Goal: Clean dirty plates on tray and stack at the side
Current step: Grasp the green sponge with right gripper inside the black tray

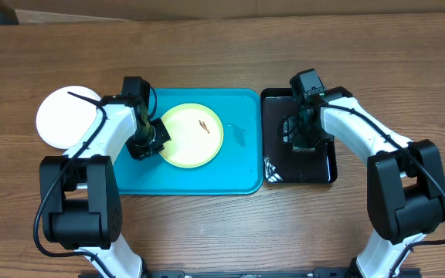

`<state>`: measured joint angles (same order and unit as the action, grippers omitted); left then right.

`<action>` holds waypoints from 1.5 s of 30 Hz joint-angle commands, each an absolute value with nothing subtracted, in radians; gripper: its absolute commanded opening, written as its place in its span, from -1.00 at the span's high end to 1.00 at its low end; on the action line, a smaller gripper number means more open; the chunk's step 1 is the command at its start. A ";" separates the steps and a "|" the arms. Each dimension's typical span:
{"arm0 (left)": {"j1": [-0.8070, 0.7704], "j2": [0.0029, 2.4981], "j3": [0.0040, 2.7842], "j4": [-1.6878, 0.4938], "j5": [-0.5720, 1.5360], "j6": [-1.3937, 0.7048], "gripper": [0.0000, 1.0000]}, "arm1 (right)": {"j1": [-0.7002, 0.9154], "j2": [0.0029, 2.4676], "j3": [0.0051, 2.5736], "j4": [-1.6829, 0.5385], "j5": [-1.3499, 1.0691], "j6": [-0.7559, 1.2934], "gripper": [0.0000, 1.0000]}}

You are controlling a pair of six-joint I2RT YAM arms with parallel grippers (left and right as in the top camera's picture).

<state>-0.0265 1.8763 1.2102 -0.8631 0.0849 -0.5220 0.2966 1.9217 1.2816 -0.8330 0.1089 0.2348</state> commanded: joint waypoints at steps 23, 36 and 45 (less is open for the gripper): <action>-0.034 1.861 1.199 -0.867 0.071 -0.528 0.90 | 0.297 1.921 1.262 -0.797 0.100 0.240 0.08; -0.034 1.861 1.199 -0.867 0.071 -0.528 0.90 | 0.297 1.921 1.262 -0.794 0.100 0.240 0.07; -0.034 1.861 1.199 -0.867 0.071 -0.528 0.91 | 0.297 1.921 1.262 -0.794 0.084 0.240 0.08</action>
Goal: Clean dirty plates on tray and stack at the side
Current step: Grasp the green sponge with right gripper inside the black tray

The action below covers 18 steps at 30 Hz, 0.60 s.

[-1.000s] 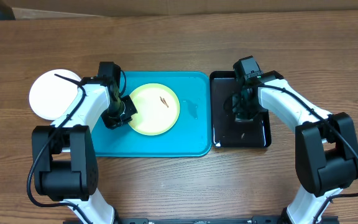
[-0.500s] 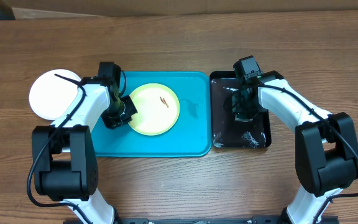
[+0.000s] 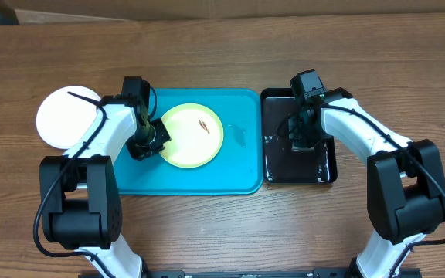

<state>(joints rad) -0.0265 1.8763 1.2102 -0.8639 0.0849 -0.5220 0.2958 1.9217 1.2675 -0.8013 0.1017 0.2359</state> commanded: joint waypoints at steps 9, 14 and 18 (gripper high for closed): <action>-0.034 1.861 1.199 -0.867 0.071 -0.528 0.90 | 0.297 1.921 1.262 -0.797 0.084 0.240 0.11; -0.034 1.861 1.199 -0.873 0.071 -0.528 0.90 | 0.297 1.921 1.262 -0.797 0.084 0.241 0.10; -0.034 1.861 1.199 -0.875 0.071 -0.528 0.90 | 0.297 1.921 1.262 -0.796 0.084 0.241 0.09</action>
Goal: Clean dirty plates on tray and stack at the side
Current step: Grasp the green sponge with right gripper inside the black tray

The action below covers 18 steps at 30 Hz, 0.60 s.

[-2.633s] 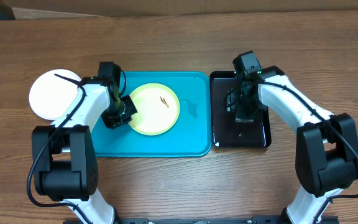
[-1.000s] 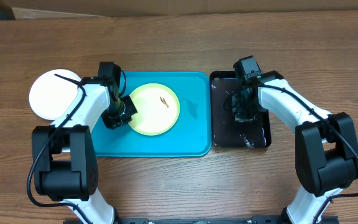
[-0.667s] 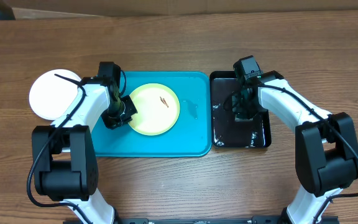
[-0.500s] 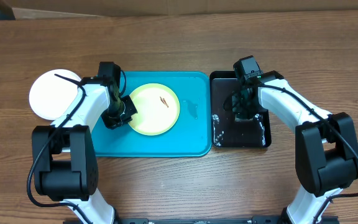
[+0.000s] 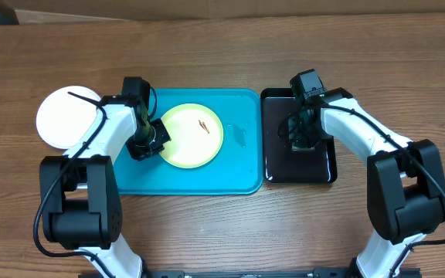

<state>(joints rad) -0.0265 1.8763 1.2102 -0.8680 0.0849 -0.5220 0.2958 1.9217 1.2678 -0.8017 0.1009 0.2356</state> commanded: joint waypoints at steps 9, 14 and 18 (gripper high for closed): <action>-0.034 1.861 1.199 -0.874 0.071 -0.528 0.90 | 0.297 1.927 1.262 -0.794 0.084 0.241 0.36; -0.034 1.861 1.199 -0.875 0.071 -0.528 0.90 | 0.297 1.898 1.294 -0.836 0.076 0.229 0.93; -0.034 1.861 1.199 -0.874 0.071 -0.528 0.89 | 0.297 1.814 1.349 -0.887 0.076 0.229 0.93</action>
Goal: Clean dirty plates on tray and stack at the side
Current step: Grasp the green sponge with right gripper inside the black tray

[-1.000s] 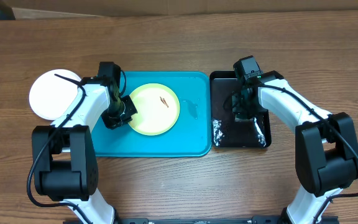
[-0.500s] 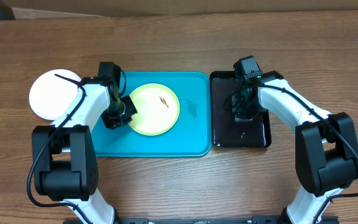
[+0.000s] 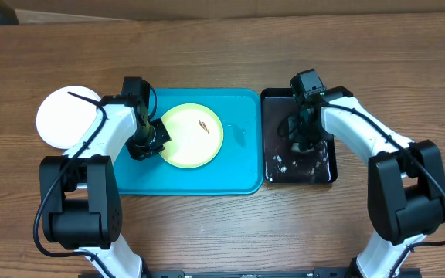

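A pale yellow plate [image 3: 191, 137] with a small brown scrap [image 3: 205, 125] lies on the blue tray [image 3: 242, 181]. My left gripper [image 3: 157, 137] sits at the plate's left rim with its fingers overlapping the edge; from above, its jaws are not clear. A clean white plate [image 3: 62, 117] rests on the table left of the tray. My right gripper [image 3: 298, 144] points down into the black tray [image 3: 324, 171]. Its fingertips are hidden under the wrist, and whatever is between them cannot be seen.
Pale specks [image 3: 284, 164] show on the lower left of the black tray's glossy floor. The blue tray and black tray stand side by side, almost touching. Bare wooden table lies in front of and behind both trays.
The right gripper has shifted slightly toward the front of the black tray, and pale specks now show on the tray's lower left floor. The left arm and both plates have not moved.
Throughout, the left gripper stayed at the yellow plate's left rim and the scrap stayed on the plate. The right gripper stayed over the black tray and shifted only a little. Pale marks on the tray floor showed at first, faded, then reappeared.
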`<state>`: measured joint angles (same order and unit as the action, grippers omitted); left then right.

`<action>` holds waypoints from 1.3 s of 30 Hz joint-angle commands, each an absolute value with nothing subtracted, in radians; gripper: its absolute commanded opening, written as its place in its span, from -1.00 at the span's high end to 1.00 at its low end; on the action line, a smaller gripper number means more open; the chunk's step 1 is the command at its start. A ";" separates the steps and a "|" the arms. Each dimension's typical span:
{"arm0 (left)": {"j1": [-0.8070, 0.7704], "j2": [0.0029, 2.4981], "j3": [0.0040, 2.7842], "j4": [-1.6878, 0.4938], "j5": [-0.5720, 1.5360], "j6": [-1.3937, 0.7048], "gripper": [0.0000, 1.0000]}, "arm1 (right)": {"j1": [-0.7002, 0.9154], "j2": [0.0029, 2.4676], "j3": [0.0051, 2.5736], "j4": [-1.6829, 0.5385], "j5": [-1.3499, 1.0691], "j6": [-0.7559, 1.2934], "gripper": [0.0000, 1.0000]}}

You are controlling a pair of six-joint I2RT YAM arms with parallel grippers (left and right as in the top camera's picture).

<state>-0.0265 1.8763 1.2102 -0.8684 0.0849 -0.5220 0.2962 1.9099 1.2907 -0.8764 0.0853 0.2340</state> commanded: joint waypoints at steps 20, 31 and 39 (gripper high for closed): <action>-0.034 1.861 1.199 -0.874 0.071 -0.528 0.81 | 0.303 1.736 1.353 -0.976 0.076 0.229 0.93; -0.034 1.861 1.199 -0.874 0.072 -0.503 0.92 | 0.303 1.736 1.353 -0.975 0.076 0.229 0.93; -0.034 1.861 1.199 -0.873 0.107 -0.392 0.92 | 0.303 1.736 1.353 -0.978 0.065 0.193 0.93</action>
